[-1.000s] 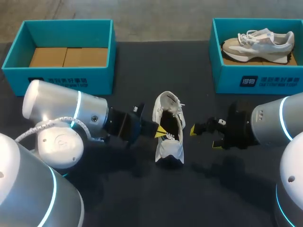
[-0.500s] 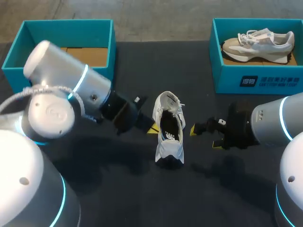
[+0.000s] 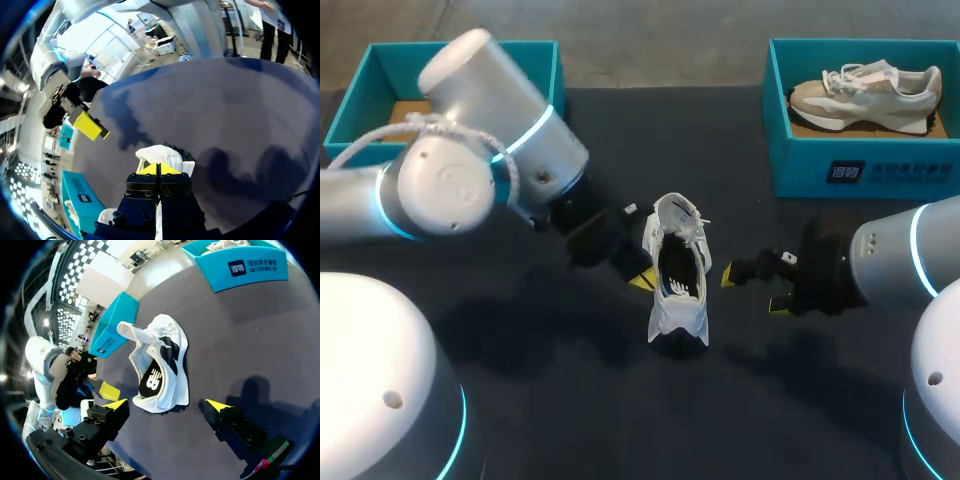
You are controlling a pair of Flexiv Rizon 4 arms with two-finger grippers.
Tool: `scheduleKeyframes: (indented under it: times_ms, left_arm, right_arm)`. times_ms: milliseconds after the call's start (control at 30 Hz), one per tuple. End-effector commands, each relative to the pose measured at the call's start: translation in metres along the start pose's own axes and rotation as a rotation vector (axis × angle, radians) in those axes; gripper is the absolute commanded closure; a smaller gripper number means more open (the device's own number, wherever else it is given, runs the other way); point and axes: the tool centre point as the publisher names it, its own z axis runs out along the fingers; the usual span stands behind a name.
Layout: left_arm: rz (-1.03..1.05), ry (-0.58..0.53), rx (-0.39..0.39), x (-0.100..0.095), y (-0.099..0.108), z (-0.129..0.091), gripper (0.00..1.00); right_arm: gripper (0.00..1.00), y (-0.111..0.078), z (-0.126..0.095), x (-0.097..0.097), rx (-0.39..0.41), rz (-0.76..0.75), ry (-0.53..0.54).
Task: Take the shoe out of the shoebox, open the shoe tongue, remove and reinsert the insole, then place the shoe into the shoebox
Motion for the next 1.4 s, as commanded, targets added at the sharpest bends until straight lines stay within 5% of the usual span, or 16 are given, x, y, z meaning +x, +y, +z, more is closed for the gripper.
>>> scheduleKeyframes:
  times_ms: [33,267,633,1400]
  left_arm:
    - [0.016,0.171,0.015,-0.007,0.006,0.001,1.00]
    - [0.023,0.201,0.038,-0.010,0.008,0.003,1.00]
    - [0.047,0.245,0.056,-0.013,0.010,0.008,1.00]
    - [0.071,0.285,0.049,-0.017,0.022,0.020,1.00]
  right_arm:
    - [0.00,0.007,-0.019,-0.010,-0.010,0.000,-0.017]
    - [0.00,0.018,-0.053,-0.023,-0.033,0.010,-0.049]
    - [0.00,0.021,-0.094,-0.018,-0.075,-0.029,-0.050]
    - [0.00,0.019,-0.123,-0.027,-0.093,-0.034,-0.082]
